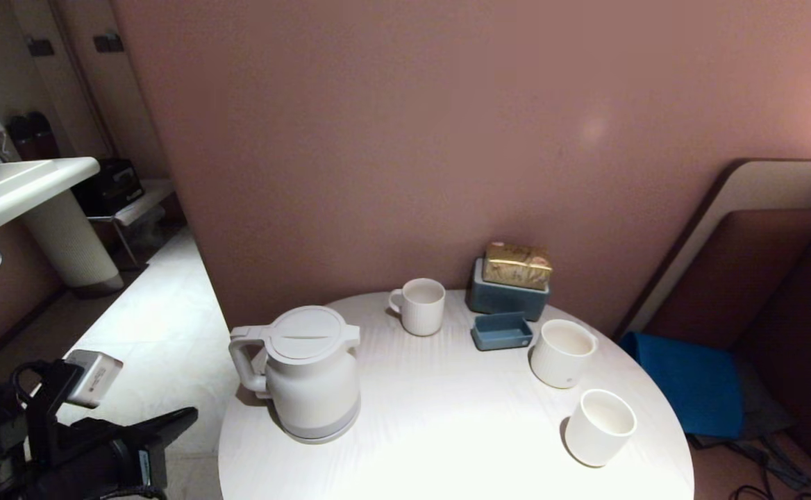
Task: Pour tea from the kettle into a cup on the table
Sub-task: Pick up the kettle
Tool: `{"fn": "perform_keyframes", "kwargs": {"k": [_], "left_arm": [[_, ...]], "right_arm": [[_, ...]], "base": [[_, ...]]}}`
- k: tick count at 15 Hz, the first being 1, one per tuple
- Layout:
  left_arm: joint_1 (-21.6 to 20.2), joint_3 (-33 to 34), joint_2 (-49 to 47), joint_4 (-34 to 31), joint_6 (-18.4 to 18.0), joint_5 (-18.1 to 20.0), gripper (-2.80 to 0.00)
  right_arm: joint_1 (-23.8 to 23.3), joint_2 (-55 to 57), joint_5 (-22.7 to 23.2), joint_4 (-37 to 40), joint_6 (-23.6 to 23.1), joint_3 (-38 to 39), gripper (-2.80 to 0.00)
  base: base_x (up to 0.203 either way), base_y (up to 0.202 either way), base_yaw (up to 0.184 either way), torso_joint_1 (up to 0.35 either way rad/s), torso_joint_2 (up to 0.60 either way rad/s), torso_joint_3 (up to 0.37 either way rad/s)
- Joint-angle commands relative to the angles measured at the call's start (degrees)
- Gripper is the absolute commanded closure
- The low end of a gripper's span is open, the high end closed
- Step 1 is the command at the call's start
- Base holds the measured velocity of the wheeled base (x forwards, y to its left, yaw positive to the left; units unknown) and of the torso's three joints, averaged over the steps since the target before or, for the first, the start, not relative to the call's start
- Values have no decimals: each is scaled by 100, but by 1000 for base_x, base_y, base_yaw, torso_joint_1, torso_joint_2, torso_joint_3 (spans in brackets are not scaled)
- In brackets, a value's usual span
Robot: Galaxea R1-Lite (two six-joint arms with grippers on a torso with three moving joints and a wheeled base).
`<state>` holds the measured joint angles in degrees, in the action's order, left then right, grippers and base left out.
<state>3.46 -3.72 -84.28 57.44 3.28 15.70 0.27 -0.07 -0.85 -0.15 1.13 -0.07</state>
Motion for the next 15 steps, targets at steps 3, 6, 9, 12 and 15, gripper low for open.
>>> {"fn": "perform_keyframes", "kwargs": {"k": [3, 6, 9, 12, 15], "left_arm": [[195, -275, -496, 83, 103, -8, 0], [199, -409, -896, 168, 101, -166, 0], [191, -449, -946, 180, 119, -401, -280], [192, -517, -1416, 379, 126, -404, -280], [193, -538, -2249, 1293, 102, -434, -280]], "right_arm": [[0, 7, -3, -3, 1, 7, 0], [0, 7, -3, -3, 1, 7, 0], [0, 7, -3, -3, 1, 1, 0], [0, 7, -3, -3, 7, 7, 0], [0, 7, -3, -3, 10, 7, 0]], "base": [[0, 0, 0, 0, 0, 0], [0, 0, 0, 0, 0, 0], [0, 0, 0, 0, 0, 0], [0, 0, 0, 0, 0, 0], [0, 0, 0, 0, 0, 0]]}}
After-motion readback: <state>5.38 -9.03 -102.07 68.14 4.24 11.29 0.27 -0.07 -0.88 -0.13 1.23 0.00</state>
